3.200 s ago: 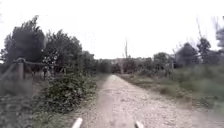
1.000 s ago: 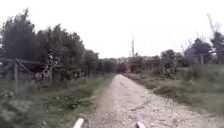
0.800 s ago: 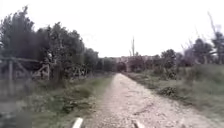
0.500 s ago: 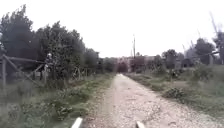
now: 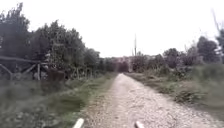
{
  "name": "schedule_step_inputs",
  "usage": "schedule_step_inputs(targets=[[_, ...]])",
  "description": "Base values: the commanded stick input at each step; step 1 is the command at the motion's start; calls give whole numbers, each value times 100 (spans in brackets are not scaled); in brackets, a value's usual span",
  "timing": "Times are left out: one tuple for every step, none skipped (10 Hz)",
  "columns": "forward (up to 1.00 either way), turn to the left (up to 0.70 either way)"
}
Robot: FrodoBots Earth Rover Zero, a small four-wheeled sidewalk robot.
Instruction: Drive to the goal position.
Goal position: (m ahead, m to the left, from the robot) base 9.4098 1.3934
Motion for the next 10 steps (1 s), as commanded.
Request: schedule_step_inputs(targets=[[70,0],[70,0],[70,0],[70,0],[70,0],[70,0],[70,0],[70,0],[70,0],[70,0]])
